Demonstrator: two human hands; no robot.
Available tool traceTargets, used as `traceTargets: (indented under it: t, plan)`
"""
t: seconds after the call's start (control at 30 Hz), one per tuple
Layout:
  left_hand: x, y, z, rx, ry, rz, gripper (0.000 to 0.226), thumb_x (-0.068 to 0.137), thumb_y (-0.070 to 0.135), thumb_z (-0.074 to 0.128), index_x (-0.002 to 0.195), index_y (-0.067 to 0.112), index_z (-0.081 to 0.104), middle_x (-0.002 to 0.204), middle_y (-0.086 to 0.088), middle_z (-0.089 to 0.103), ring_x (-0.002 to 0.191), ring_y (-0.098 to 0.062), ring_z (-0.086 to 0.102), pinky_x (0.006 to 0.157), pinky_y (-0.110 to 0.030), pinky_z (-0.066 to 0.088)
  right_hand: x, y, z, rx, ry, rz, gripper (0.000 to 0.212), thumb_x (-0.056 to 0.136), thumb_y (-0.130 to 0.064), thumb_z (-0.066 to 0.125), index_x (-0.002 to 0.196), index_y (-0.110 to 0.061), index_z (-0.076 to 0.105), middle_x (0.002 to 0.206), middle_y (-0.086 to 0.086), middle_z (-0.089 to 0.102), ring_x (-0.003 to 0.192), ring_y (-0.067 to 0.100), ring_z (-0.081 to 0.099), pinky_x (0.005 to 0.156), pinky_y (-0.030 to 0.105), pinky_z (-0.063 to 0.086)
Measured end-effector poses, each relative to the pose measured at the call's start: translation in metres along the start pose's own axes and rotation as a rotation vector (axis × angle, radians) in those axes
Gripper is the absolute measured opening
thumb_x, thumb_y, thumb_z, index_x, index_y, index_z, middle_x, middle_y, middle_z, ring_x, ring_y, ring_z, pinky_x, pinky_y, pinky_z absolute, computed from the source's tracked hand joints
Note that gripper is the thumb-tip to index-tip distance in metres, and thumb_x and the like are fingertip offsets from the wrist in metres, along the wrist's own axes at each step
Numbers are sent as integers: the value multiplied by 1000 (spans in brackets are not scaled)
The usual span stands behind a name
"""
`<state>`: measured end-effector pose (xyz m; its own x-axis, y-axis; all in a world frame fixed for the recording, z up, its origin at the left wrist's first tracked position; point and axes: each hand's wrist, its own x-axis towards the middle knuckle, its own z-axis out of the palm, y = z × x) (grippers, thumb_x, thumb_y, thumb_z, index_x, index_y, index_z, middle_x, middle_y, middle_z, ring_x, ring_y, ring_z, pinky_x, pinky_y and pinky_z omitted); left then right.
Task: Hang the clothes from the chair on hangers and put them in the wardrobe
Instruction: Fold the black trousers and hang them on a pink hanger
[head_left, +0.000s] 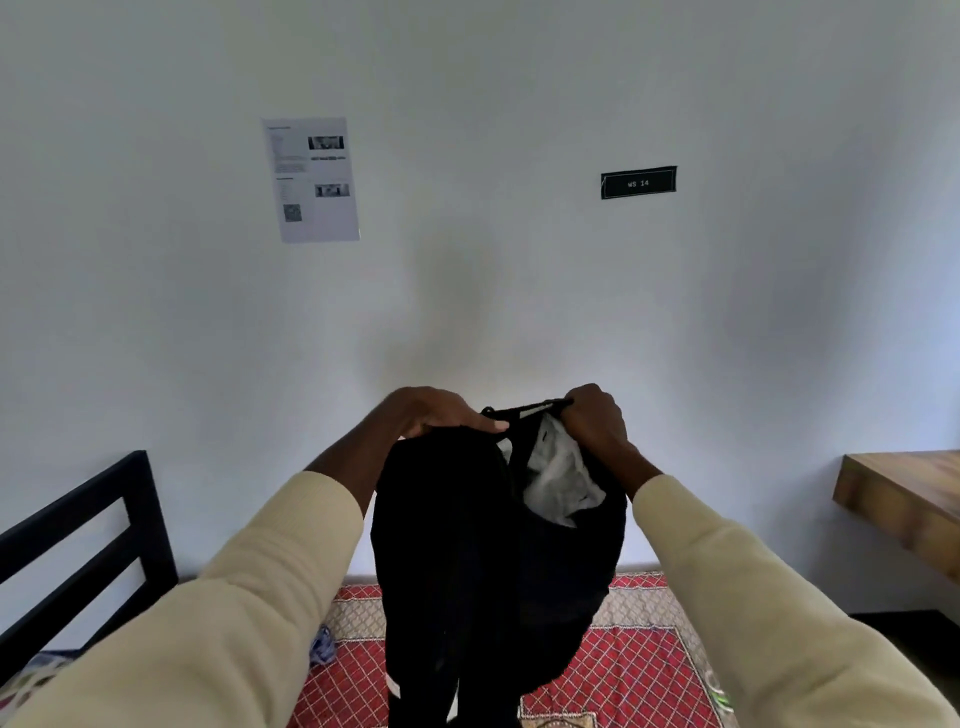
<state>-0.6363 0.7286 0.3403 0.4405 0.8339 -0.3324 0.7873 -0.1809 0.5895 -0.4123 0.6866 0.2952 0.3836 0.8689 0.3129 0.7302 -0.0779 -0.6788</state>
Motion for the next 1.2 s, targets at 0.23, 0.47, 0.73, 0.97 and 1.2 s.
traceTargets:
  t: [0.23,0.47,0.73,0.97,1.2]
  plan:
    - [-9,-28,7,-115,-334,38,24,79,3,77,102,3,69,105,-17,71,94,-29,69,90,-40,57,15,-11,-4,-222,27,-109,8,84,-17,58,79,-11,55,86,9,61,86,33,62,67,29,39]
    - [0,-62,14,-123,-48,56,46,74,35,84,109,8,72,108,-15,73,97,-29,70,90,-39,55,26,-10,-16,-379,59,-136,9,85,-12,57,79,-10,51,88,13,61,88,36,64,68,31,42]
    - [-6,-47,-46,65,502,211,27,75,21,83,92,6,68,90,-8,66,82,-21,61,64,-25,42,16,15,-44,-518,-220,-374,49,78,-34,76,115,-12,53,102,9,61,93,29,58,76,37,44]
    - [-27,-45,-89,523,1004,17,28,83,4,54,109,0,62,115,-24,56,109,-42,57,90,-44,50,16,45,-65,-598,155,58,38,85,-28,56,119,-9,54,115,14,57,107,36,58,90,40,46]
    - [-27,-40,-82,-344,652,-100,23,97,15,41,107,2,57,63,-14,65,41,-20,62,42,-30,55,24,0,-69,545,244,320,22,84,-8,42,95,-2,59,55,7,65,41,16,61,46,27,51]
